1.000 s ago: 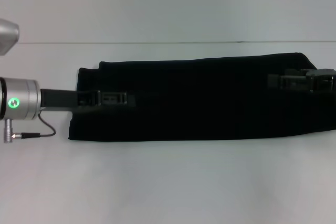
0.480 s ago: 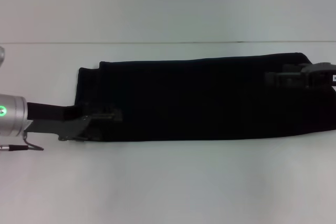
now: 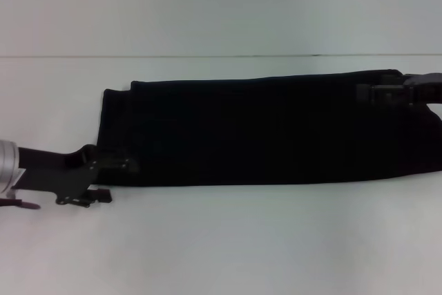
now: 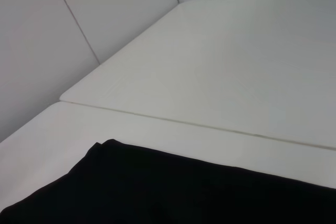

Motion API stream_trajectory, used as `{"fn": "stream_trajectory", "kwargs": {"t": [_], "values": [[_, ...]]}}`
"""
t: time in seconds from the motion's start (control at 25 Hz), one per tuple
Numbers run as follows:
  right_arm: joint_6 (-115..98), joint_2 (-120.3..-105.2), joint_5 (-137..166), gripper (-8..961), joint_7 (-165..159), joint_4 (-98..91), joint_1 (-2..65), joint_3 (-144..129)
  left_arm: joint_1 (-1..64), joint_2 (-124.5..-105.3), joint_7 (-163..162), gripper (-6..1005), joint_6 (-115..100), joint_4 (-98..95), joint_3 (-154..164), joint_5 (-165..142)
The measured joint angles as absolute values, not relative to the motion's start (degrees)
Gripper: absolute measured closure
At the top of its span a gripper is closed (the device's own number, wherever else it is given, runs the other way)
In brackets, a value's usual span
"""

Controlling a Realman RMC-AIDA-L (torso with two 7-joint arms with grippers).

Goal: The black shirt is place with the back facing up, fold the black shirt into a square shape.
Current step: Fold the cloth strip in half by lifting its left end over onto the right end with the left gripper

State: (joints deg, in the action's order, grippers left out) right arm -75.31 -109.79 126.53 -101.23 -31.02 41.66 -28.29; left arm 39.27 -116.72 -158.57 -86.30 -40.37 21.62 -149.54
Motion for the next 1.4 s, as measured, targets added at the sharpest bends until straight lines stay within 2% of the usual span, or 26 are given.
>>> {"fn": "stream_trajectory", "kwargs": {"t": [1.4], "values": [[-74.8,-109.77,126.0,44,-102.2,-31.8,41.1,-26.7,41.0,-116.1,-156.6,119,-74.6,-35.2,20.6,-151.3]]}}
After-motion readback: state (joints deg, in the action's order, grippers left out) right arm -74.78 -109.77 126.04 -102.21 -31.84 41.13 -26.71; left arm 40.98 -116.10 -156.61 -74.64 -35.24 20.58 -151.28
